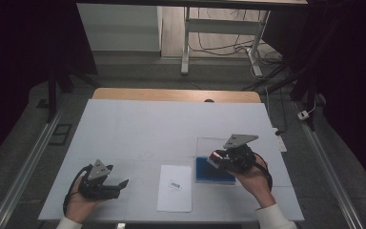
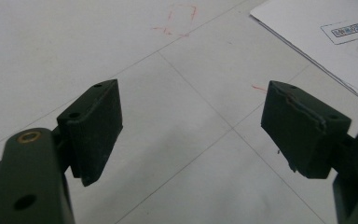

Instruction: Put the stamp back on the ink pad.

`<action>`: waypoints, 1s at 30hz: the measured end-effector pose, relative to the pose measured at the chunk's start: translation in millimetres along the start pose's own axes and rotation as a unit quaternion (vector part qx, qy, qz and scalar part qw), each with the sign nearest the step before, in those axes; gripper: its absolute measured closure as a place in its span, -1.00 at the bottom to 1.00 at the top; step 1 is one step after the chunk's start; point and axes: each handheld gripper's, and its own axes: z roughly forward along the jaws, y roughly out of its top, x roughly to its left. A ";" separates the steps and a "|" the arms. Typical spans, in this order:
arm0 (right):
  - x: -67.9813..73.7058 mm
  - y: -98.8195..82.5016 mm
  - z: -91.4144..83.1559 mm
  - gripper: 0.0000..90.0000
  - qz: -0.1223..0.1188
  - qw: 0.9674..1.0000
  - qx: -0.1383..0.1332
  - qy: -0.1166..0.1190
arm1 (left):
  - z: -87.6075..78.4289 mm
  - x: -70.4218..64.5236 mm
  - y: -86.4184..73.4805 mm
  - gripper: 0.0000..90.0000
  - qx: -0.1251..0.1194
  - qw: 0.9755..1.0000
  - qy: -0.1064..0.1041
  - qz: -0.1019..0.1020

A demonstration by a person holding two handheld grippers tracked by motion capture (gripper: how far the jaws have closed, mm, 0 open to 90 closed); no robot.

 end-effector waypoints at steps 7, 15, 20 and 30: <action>-4.9 -6.8 1.0 0.55 0.006 1.000 0.013 -0.008 | 0.9 -0.5 0.6 -0.54 0.001 1.000 0.001 0.001; -6.6 -12.5 7.7 0.55 0.002 0.999 0.034 -0.008 | 0.4 -0.4 0.7 -0.54 0.000 1.000 -0.001 0.000; -5.1 -13.3 12.7 0.55 -0.002 0.999 0.046 -0.009 | 1.1 -1.4 0.8 -0.54 0.000 1.000 -0.001 0.001; -3.2 -17.5 23.9 0.55 -0.006 0.998 0.065 -0.011 | 0.9 -0.9 0.8 -0.54 0.000 1.000 -0.001 0.002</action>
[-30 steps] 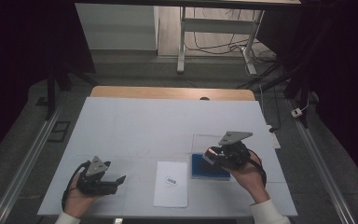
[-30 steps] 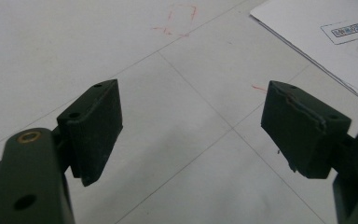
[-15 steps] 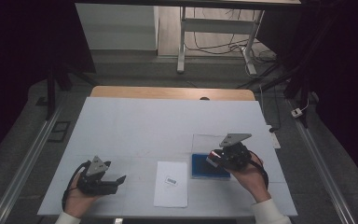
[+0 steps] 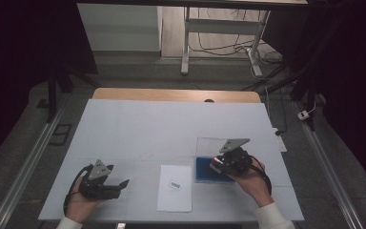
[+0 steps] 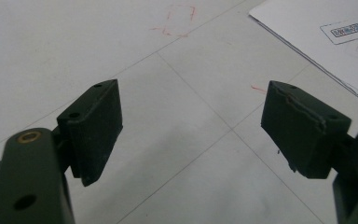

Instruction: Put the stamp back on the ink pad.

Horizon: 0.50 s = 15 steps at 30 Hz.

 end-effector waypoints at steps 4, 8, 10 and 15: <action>1.3 -0.7 3.8 0.55 -0.002 1.000 0.005 0.002 | 0.1 0.3 -0.1 -0.54 0.000 1.000 0.000 0.000; 2.6 -1.6 7.4 0.54 -0.004 1.000 0.012 0.003 | 0.1 1.0 -0.1 -0.54 0.001 1.000 0.000 -0.002; 2.1 -1.7 7.2 0.54 -0.005 1.000 0.010 0.003 | 0.3 1.0 -0.1 -0.54 0.001 1.000 0.000 -0.002; 1.2 -2.4 6.0 0.25 0.000 1.000 0.000 0.008 | 1.1 0.2 -0.2 -0.54 0.001 1.000 -0.002 -0.001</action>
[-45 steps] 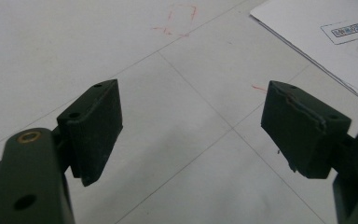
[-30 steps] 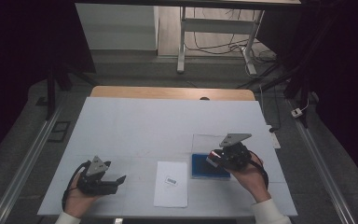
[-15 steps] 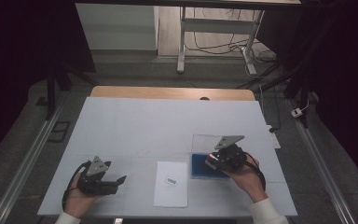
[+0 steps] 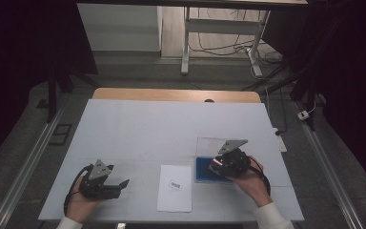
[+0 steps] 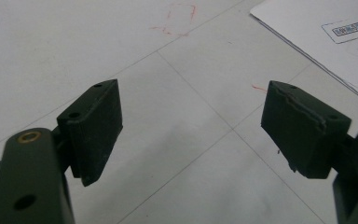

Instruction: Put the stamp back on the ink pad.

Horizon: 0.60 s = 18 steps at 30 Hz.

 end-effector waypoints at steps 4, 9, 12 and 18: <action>-1.9 0.8 -6.3 0.03 0.016 1.000 -0.025 0.007 | 0.1 0.2 0.2 -0.54 0.000 1.000 0.001 0.000; -4.1 0.4 -15.4 -0.09 0.022 0.998 -0.056 0.003 | 0.2 0.1 0.1 -0.54 0.000 1.000 0.002 0.000; -4.6 -0.2 -18.3 -0.14 0.024 0.998 -0.066 -0.003 | 0.0 -0.3 -0.2 -0.54 0.000 1.000 0.000 -0.002; -3.6 -2.6 -22.6 -0.17 0.017 0.996 -0.087 -0.006 | -0.3 -1.2 -0.3 -0.54 -0.001 1.000 0.000 -0.002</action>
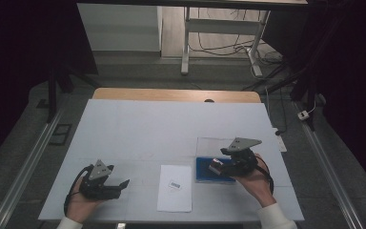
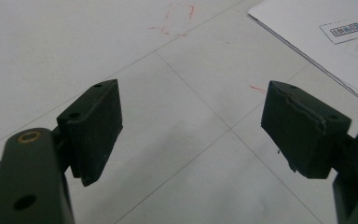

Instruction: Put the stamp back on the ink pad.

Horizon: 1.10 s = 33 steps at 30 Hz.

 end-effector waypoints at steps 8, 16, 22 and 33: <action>-3.7 -13.4 -13.4 -0.17 0.007 0.999 -0.032 -0.010 | -1.0 -1.2 -0.2 -0.54 -0.002 1.000 -0.003 -0.002; -1.3 -35.6 -33.7 -0.21 0.006 0.998 -0.054 -0.033 | -3.1 -2.6 -1.5 -0.55 -0.005 1.000 -0.007 -0.005; -0.8 -60.2 -47.2 -0.22 0.015 0.997 -0.052 -0.048 | -4.2 -3.7 -1.9 -0.55 -0.008 1.000 -0.010 -0.005; -10.3 -103.1 -51.3 -0.25 0.053 0.996 -0.042 -0.054 | -2.7 -5.7 -0.9 -0.55 -0.008 1.000 -0.016 -0.006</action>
